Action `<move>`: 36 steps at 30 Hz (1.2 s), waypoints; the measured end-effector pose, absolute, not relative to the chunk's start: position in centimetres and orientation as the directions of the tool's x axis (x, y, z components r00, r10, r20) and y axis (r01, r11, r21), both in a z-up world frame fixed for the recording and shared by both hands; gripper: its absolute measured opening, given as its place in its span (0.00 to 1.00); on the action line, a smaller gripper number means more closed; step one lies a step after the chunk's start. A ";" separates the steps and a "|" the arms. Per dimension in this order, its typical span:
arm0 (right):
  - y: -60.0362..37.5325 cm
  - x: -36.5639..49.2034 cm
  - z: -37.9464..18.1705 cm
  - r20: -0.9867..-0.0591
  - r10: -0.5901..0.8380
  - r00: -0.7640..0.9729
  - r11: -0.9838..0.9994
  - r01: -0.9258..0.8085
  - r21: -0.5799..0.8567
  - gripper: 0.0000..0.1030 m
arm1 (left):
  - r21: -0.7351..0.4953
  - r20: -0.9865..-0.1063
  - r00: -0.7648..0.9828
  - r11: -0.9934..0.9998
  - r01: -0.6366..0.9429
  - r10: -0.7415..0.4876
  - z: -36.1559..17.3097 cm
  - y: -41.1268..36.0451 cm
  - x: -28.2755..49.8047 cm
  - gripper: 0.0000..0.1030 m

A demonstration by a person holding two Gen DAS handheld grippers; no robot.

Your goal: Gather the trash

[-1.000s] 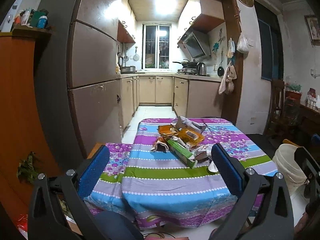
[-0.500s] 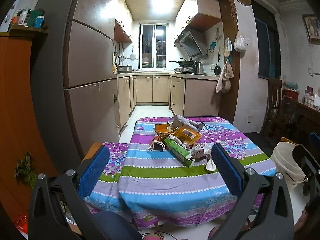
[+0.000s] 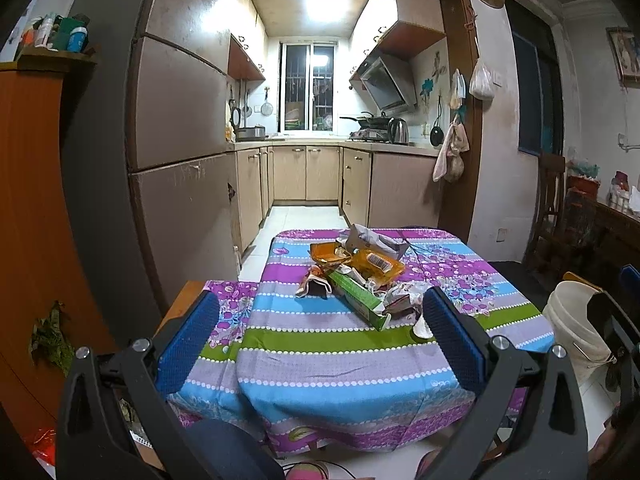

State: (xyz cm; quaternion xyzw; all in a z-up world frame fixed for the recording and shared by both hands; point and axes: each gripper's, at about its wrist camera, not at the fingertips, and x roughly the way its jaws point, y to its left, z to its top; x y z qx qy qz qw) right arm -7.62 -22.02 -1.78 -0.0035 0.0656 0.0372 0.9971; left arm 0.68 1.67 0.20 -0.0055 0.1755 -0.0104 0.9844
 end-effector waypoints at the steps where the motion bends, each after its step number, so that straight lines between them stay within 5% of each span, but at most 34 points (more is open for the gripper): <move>1: -22.0 -7.4 -1.8 -0.136 0.077 0.988 0.997 -0.078 -0.004 0.96 | -0.025 -0.362 0.932 0.999 0.026 -0.034 0.0 2.0 1.2 0.95; 4: -22.4 -5.2 -2.6 -0.189 0.107 0.976 0.993 -0.113 -0.017 0.96 | -0.088 -0.440 0.893 0.994 0.063 -0.095 -1.9 3.6 4.9 0.95; 10: -25.7 8.2 -8.3 -0.477 0.351 0.805 0.931 -0.248 0.267 0.95 | -0.051 -0.653 0.757 0.998 -0.023 -0.016 -8.3 6.0 15.2 0.95; 14: -28.4 17.2 -12.9 -0.582 0.418 0.697 0.878 -0.145 0.457 0.64 | -0.113 -0.711 0.700 0.993 -0.024 -0.064 -10.3 6.6 20.2 0.95; 16: -29.4 20.6 -14.8 -0.617 0.430 0.659 0.856 -0.081 0.510 0.58 | -0.148 -0.728 0.677 0.989 0.002 -0.110 -10.8 5.8 22.3 0.95; 22: -28.6 24.5 -15.5 -0.683 0.355 0.638 0.901 -0.038 0.433 0.58 | -0.227 -0.782 0.595 0.974 0.010 -0.188 -12.5 2.2 28.1 0.95; 28: -27.6 25.9 -16.4 -0.717 0.294 0.631 0.935 -0.034 0.354 0.58 | -0.171 -0.820 0.561 0.984 -0.046 -0.116 -14.1 -0.8 30.9 0.95; 32: -27.3 25.5 -16.5 -0.734 0.242 0.635 0.958 -0.036 0.285 0.38 | -0.172 -0.813 0.572 0.983 -0.058 -0.109 -14.5 -1.5 31.0 0.95; 36: -27.7 24.1 -16.4 -0.720 0.262 0.643 0.952 -0.049 0.302 0.35 | -0.196 -0.800 0.586 0.979 -0.053 -0.129 -14.3 -0.5 30.8 0.87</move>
